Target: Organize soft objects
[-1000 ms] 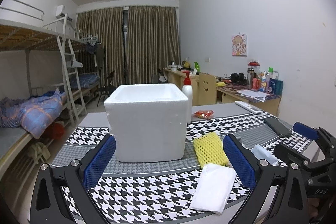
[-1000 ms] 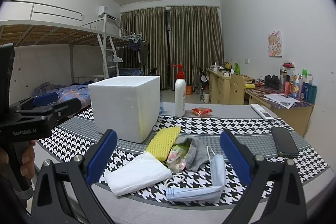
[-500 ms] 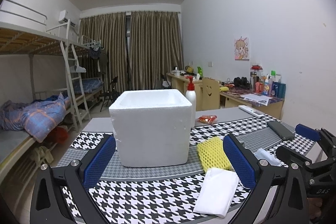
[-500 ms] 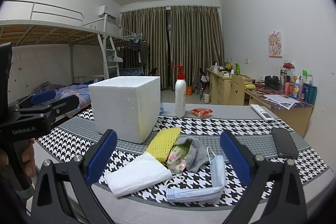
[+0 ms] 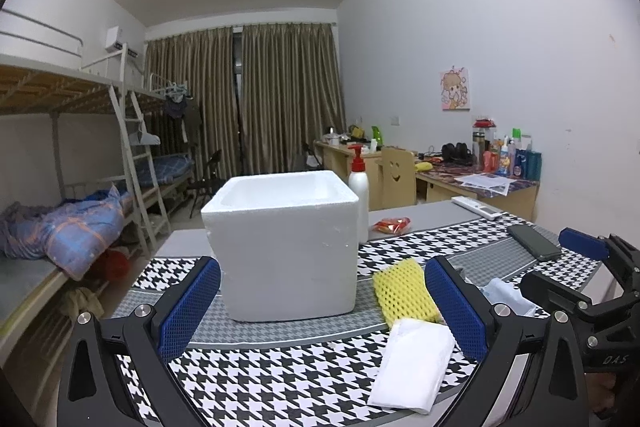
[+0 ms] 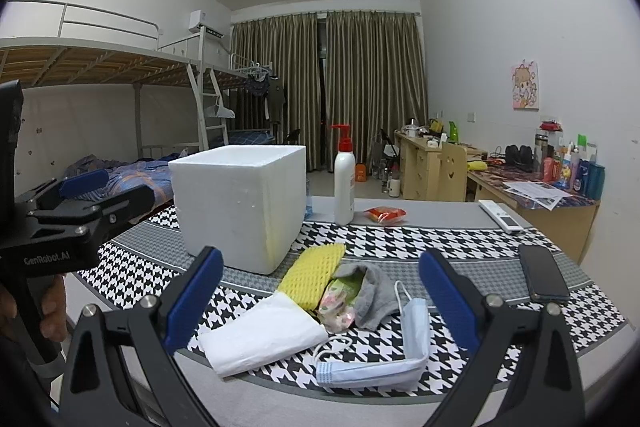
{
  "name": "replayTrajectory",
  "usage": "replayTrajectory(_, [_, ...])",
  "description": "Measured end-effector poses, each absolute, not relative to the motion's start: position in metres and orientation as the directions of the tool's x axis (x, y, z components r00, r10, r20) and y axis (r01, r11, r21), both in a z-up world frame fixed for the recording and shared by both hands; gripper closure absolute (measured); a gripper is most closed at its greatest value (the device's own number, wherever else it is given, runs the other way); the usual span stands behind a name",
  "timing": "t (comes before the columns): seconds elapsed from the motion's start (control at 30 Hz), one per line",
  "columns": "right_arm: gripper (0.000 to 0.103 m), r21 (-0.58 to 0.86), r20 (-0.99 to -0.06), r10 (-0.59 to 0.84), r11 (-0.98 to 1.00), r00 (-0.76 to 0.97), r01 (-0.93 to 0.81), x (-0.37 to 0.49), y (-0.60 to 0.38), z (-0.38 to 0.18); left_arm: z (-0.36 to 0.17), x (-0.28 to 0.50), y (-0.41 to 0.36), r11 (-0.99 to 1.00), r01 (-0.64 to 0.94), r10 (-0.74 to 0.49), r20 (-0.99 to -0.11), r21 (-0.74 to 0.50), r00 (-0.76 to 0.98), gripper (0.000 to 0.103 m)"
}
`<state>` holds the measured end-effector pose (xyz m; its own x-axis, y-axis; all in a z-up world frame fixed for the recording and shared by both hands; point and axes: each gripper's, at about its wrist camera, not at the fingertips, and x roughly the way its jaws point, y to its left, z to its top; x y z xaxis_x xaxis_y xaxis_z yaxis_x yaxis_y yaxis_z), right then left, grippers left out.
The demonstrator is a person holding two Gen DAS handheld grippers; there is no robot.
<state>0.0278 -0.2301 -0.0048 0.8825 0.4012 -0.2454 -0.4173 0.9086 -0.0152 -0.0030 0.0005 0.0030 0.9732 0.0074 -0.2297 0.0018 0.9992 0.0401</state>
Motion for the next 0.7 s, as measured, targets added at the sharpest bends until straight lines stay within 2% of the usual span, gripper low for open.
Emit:
replayTrajectory(0.43, [0.003, -0.018, -0.255, 0.391, 0.912, 0.884, -0.409, 0.036, -0.229, -0.002, 0.003, 0.012, 0.002, 1.0, 0.018, -0.013, -0.26, 0.02, 0.966, 0.001])
replayTrajectory(0.7, [0.003, -0.011, -0.301, 0.372, 0.919, 0.878, -0.393, 0.054, -0.228, -0.006, -0.005, 0.026, -0.004, 0.997, 0.07, -0.06, -0.304, 0.023, 0.951, 0.001])
